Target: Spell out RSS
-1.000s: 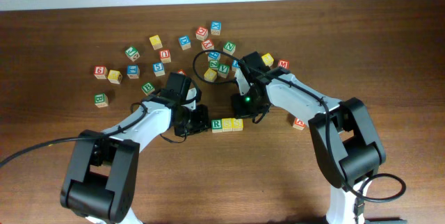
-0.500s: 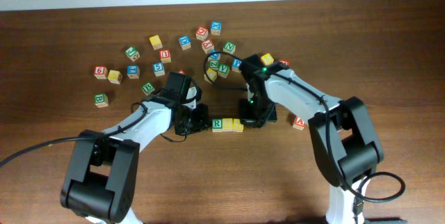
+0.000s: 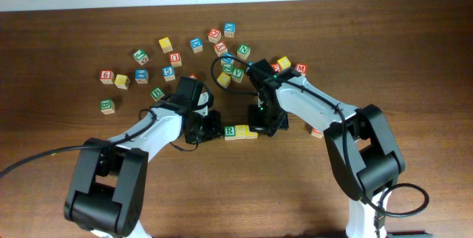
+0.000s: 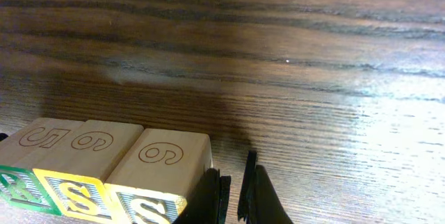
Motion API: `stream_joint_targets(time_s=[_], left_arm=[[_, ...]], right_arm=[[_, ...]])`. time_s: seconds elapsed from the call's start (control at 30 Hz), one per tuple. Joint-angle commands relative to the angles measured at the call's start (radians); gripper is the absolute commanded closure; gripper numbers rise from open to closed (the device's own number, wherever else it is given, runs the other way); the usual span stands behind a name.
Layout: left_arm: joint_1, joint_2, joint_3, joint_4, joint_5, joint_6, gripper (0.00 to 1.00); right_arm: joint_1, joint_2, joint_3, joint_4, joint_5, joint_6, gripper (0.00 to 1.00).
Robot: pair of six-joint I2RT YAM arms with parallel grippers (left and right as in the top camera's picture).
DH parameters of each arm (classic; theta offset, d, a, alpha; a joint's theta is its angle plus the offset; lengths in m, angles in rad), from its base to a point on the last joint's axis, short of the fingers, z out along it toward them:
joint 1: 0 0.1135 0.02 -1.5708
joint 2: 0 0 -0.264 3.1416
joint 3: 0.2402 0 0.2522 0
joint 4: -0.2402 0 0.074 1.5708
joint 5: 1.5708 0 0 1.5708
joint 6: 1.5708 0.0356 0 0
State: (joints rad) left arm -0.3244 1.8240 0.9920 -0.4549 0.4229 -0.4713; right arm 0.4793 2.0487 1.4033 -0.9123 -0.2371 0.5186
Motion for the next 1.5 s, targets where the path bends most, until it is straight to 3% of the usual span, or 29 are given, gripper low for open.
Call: stream_joint_targets(time_s=[0.0,0.6,0.77,1.0,1.2,1.27,1.3,1.33,1.37,1.4,1.47], left_arm=[[-0.003,0.012,-0.006,0.01,0.022,0.006,1.0],[-0.003,0.012,-0.006,0.005,0.021,0.006,1.0],[-0.002,0.012,-0.006,-0.025,-0.088,0.006,1.0],[0.052,0.003,0.008,-0.037,-0.117,0.033,1.0],[0.129,-0.258,0.019,-0.154,-0.162,0.063,1.0],[0.129,-0.408,0.019,-0.231,-0.185,0.062,0.99],[0.129,-0.475,0.019,-0.265,-0.185,0.062,0.94],[0.129,-0.544,0.019,-0.307,-0.185,0.062,0.79],[0.129,-0.6,0.019,-0.344,-0.185,0.062,0.48],[0.129,-0.639,0.019,-0.368,-0.188,0.062,0.01],[0.129,-0.678,0.019,-0.389,-0.211,0.062,0.01]], right_arm=[[0.011,0.009,-0.008,-0.007,-0.019,0.04,0.96],[0.011,0.009,-0.008,0.012,0.014,0.037,0.96],[0.011,0.009,-0.008,0.007,0.039,0.037,0.95],[0.003,0.008,0.013,-0.051,0.116,0.037,0.96],[-0.095,-0.225,0.122,-0.271,0.199,-0.04,0.95],[-0.099,-0.393,0.121,-0.374,0.25,-0.043,0.76],[-0.099,-0.465,0.121,-0.422,0.254,-0.043,0.59],[-0.099,-0.541,0.121,-0.472,0.254,-0.043,0.47],[-0.099,-0.608,0.117,-0.51,0.253,-0.043,0.41],[-0.099,-0.667,0.104,-0.529,0.253,-0.043,0.31],[-0.099,-0.786,0.051,-0.535,0.249,-0.033,0.18]])
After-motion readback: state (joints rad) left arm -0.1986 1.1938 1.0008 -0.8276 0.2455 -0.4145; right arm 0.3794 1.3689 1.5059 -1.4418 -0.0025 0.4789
